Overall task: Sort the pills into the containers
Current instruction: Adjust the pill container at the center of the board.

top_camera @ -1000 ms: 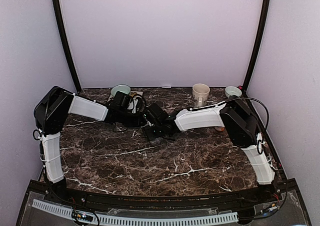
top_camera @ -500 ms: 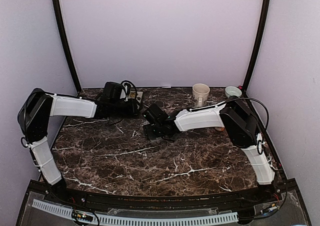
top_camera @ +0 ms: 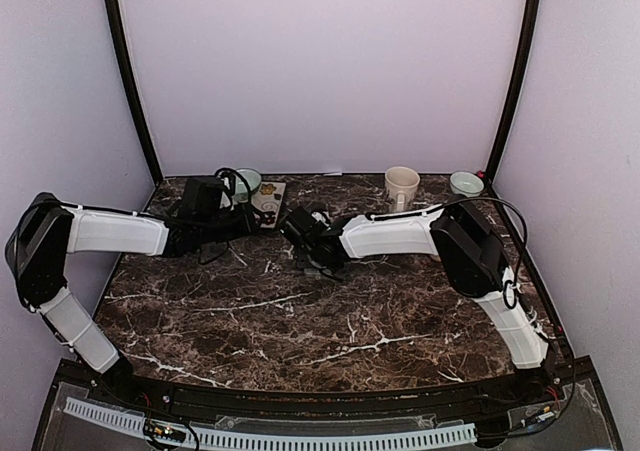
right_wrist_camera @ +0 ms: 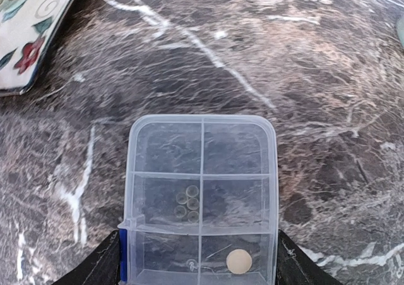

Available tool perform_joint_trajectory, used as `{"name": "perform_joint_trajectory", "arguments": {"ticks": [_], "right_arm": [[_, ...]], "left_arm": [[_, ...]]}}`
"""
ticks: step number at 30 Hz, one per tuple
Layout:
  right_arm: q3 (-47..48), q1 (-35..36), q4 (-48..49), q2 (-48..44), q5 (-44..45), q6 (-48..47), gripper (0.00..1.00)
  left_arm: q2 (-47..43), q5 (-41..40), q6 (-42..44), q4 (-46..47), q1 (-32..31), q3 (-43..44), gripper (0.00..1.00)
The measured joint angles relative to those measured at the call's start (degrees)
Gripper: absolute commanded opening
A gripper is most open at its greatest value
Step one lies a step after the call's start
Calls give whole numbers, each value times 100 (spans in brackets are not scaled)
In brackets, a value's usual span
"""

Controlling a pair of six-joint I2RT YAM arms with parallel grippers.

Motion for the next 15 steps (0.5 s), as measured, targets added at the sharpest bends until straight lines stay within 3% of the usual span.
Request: {"name": "perform_joint_trajectory", "arguments": {"ticks": [8,11,15], "right_arm": [[33,-114,-275,28,337,492,41],[33,-120,-275,28,334,507,50],[-85,-118,-120,-9,306,415,72]], "left_arm": [[-164,-57,-48,107,0,-212,42],[-188,-70,-50,166,0,-251,42],[-190,-81,-46,197,0,-306,42]]}}
